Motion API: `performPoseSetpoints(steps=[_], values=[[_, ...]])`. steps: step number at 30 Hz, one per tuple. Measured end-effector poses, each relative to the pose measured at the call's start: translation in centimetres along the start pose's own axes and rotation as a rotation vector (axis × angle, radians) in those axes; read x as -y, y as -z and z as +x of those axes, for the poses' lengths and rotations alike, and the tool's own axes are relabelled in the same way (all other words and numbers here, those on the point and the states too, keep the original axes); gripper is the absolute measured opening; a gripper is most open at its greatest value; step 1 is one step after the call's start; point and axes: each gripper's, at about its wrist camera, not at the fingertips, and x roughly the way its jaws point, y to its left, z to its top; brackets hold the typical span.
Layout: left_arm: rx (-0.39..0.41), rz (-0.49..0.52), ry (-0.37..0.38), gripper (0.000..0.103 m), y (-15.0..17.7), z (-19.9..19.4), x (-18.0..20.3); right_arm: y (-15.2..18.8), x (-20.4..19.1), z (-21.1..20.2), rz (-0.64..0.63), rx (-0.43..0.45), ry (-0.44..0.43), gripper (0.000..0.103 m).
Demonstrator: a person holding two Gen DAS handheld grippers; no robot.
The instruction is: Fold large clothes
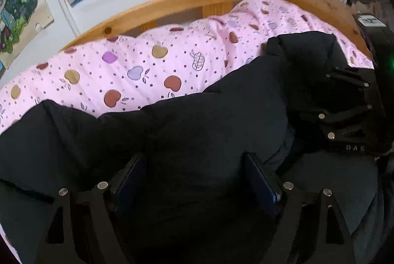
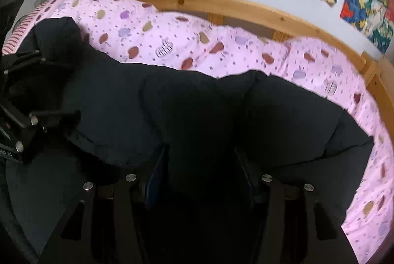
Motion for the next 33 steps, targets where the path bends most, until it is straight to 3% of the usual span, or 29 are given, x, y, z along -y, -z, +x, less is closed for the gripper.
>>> performPoseSetpoints(steps=[2, 7, 10, 11, 14, 18, 22, 29, 33], values=[[0.009, 0.002, -0.007, 0.083, 0.4, -0.1, 0.1, 0.4, 0.1, 0.1, 0.004, 0.012, 0.000, 0.048], [0.129, -0.022, 0.020, 0.083, 1.1, -2.1, -0.3, 0.8, 0.7, -2.1, 0.033, 0.089, -0.028, 0.051], [0.173, -0.053, -0.028, 0.088, 1.6, -4.1, -0.4, 1.3, 0.5, -4.7, 0.058, 0.136, -0.006, 0.055], [0.194, -0.064, -0.062, 0.089, 1.8, -4.8, -0.3, 1.6, 0.1, -5.5, 0.059, 0.153, 0.009, 0.061], [0.250, -0.093, -0.141, 0.091, 2.6, -7.3, 0.0, 2.7, -0.2, -8.5, 0.083, 0.191, 0.072, 0.066], [0.311, -0.145, -0.179, 0.095, 3.9, -10.9, -0.1, 3.4, -0.8, -12.1, 0.108, 0.231, 0.116, 0.071], [0.356, -0.204, -0.225, 0.099, 5.1, -14.7, 0.3, 4.1, -1.5, -15.8, 0.122, 0.287, 0.177, 0.092], [0.509, -0.232, -0.253, 0.103, 8.9, -22.9, 1.2, 6.2, -4.9, -23.3, 0.102, 0.408, 0.288, 0.101], [0.584, -0.269, -0.284, 0.103, 12.0, -27.2, 1.1, 7.8, -7.4, -27.1, 0.075, 0.475, 0.322, 0.101]])
